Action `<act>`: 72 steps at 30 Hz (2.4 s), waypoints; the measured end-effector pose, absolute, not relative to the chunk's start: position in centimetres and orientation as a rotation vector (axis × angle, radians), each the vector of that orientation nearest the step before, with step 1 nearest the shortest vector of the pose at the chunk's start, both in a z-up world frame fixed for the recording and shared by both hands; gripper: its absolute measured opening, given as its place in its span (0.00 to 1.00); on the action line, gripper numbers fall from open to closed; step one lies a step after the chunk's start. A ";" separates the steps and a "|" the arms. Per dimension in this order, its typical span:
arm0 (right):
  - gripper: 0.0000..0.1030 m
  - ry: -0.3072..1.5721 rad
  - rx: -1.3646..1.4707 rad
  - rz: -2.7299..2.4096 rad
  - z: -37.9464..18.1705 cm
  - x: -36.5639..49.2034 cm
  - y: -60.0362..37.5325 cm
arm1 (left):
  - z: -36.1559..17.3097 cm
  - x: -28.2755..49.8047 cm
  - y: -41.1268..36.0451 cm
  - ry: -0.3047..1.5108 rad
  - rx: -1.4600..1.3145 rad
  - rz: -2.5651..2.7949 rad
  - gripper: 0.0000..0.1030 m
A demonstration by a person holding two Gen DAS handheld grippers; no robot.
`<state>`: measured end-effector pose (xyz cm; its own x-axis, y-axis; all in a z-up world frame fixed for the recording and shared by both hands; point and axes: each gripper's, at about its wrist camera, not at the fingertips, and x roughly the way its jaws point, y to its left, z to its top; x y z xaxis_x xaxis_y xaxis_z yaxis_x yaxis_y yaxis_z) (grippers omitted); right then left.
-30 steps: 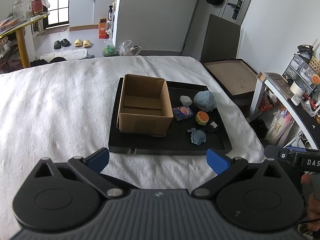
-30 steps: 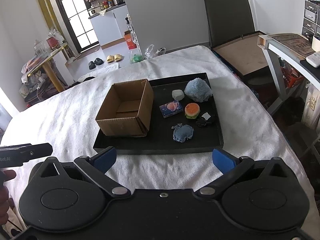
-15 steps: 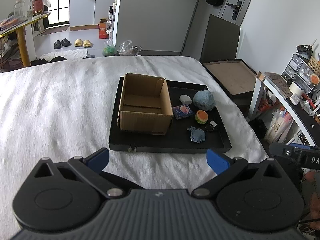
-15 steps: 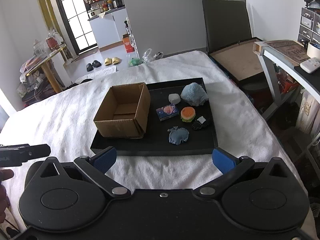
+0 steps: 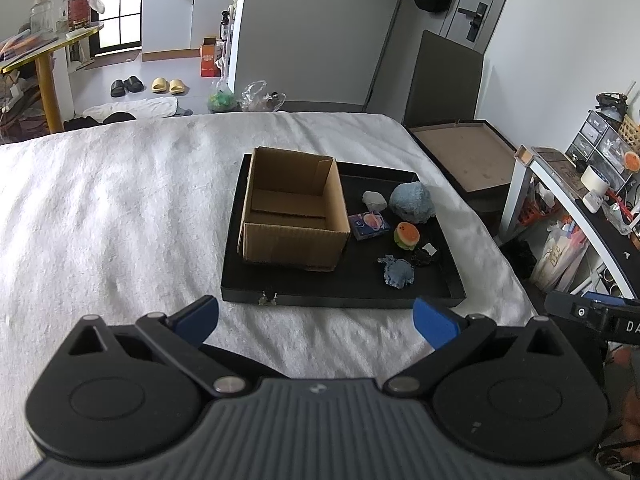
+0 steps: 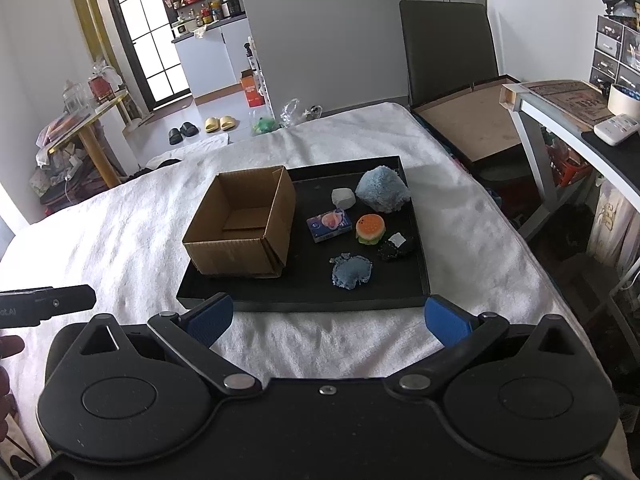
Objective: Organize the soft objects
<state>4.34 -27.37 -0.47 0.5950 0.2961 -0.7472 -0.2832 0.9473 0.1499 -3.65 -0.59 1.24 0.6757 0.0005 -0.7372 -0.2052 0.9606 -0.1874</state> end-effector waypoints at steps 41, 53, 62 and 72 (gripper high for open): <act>1.00 0.978 0.043 0.315 -6.4 12.0 -26.5 | -3.8 4.7 2.7 0.938 -0.300 0.141 1.00; 0.92 1.062 0.063 0.330 -10.2 16.3 -25.7 | -6.9 9.0 4.2 0.982 -0.324 0.171 0.97; 0.86 1.125 0.079 0.328 -13.0 19.2 -25.2 | -9.2 11.8 5.8 1.006 -0.353 0.202 0.90; 0.83 1.175 0.094 0.329 -15.9 22.3 -23.9 | -11.6 15.0 8.0 1.016 -0.394 0.244 0.73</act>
<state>22.28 -23.94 -15.89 0.3441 0.3016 -0.8892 -0.2045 0.9484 0.2425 15.00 7.97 -11.56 0.5087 0.0160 -0.8608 -0.3766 0.9032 -0.2058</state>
